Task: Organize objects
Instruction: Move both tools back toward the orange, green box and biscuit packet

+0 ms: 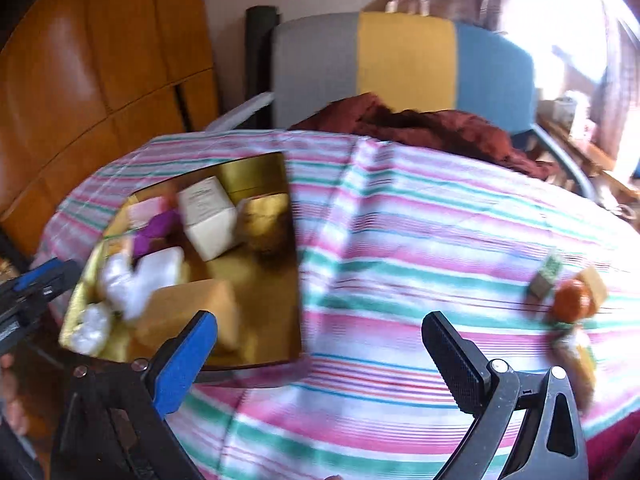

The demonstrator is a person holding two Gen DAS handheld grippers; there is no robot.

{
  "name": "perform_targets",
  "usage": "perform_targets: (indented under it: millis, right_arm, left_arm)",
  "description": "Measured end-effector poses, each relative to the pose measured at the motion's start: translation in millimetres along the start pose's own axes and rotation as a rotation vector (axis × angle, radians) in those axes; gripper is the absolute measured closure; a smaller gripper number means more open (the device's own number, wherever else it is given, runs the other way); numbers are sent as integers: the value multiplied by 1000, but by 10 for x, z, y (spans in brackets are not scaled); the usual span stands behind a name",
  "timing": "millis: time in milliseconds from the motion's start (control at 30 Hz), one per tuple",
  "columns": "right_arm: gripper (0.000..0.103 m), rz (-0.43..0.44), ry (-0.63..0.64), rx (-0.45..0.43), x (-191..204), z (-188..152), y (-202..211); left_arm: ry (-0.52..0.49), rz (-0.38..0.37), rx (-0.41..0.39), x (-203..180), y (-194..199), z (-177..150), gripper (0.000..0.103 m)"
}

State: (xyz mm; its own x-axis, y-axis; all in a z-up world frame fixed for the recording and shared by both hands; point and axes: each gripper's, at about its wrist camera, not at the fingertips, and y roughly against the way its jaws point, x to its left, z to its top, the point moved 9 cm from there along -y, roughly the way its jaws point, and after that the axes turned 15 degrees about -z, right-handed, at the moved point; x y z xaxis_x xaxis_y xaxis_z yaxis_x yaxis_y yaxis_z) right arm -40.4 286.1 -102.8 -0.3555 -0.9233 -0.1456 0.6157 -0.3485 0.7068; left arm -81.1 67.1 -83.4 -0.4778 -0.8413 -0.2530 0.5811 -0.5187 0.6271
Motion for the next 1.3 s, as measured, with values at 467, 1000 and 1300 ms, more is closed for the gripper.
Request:
perform_targets:
  millis: [467, 1000, 1300]
  right_arm:
    - [0, -307, -71, -20, -1613, 364, -159]
    - [0, -431, -703, 148, -3396, -146, -507]
    - [0, -361, -704, 157, -3305, -106, -544]
  left_arm:
    - [-93, 2, 16, -276, 6, 24, 55]
    - [-282, -30, 47, -1001, -172, 98, 55]
    - [-347, -81, 89, -1351, -328, 47, 55]
